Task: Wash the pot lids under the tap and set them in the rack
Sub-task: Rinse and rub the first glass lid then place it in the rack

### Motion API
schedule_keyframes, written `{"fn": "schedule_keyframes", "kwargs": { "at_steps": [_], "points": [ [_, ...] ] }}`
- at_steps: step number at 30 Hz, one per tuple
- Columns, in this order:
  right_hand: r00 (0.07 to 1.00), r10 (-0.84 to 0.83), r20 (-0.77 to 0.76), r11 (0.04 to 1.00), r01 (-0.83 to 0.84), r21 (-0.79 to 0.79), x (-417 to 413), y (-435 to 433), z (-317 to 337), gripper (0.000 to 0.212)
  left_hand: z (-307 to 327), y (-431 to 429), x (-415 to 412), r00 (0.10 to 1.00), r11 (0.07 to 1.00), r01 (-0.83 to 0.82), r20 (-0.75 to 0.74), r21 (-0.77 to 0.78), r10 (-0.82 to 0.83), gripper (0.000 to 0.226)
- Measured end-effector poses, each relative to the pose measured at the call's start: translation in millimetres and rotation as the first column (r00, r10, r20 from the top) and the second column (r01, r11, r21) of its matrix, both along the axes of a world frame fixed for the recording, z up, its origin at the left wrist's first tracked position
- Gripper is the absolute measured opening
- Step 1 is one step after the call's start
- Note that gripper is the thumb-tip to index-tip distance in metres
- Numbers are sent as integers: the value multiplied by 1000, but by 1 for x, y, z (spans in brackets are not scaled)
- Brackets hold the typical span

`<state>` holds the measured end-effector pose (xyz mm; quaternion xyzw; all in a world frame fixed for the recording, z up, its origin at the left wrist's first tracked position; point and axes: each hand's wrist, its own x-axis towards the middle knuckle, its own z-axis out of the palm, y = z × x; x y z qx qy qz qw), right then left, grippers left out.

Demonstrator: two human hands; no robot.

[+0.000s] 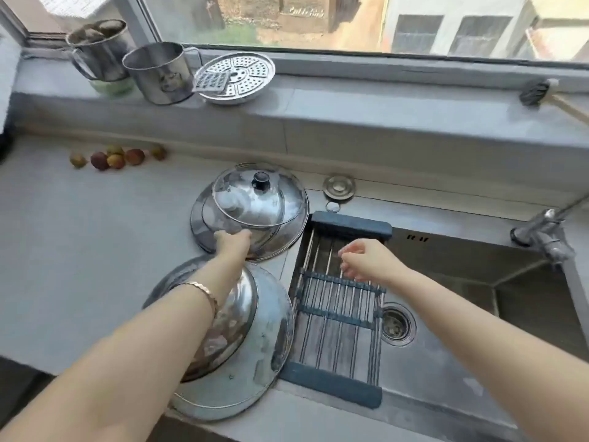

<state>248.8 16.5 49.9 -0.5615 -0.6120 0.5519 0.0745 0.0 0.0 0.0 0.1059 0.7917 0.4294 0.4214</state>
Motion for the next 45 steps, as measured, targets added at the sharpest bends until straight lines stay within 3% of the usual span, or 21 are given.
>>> {"fn": "schedule_keyframes", "kwargs": {
  "at_steps": [2,5,15,20,23,27,32,34,37,40,42,45],
  "points": [
    [998,-55,21,999,55,-3,-16,6,-8,14,-4,20,-25,995,996,-92,30,2,92,61],
    [993,-107,46,994,108,-20,-33,8,-20,16,-6,51,-51,965,982,-182,201,47,169,36],
    [974,-217,71,970,223,-95,-51,16,-29,16,-30,88,-59,863,944,-326,422,45,278,33],
    [962,-265,69,960,269,-73,-43,19,-26,17,-36,92,-60,842,905,-425,379,30,383,30],
    [959,-273,77,958,278,-72,-36,15,-24,19,-21,97,-57,890,923,-385,271,16,367,31],
    [959,-274,77,957,280,-71,-32,6,-22,21,12,108,-42,884,891,-440,232,111,407,41],
    [923,-384,-26,923,384,-1,-23,-2,-7,20,42,101,-26,896,899,-401,280,178,344,16],
    [837,-531,-132,846,533,-23,-14,-1,0,20,57,91,-13,903,906,-343,352,248,245,7],
    [590,-760,-274,648,722,-241,8,1,10,35,75,72,5,858,928,-210,513,306,25,6],
    [276,-902,-332,424,714,-557,39,-3,17,51,83,48,36,811,945,5,551,326,-194,15],
    [121,-925,-361,348,654,-672,63,-6,19,58,88,31,62,783,929,142,536,342,-316,13],
    [99,-948,-303,280,711,-645,97,-19,16,56,92,10,103,747,894,334,494,298,-444,4]
  ]
}}
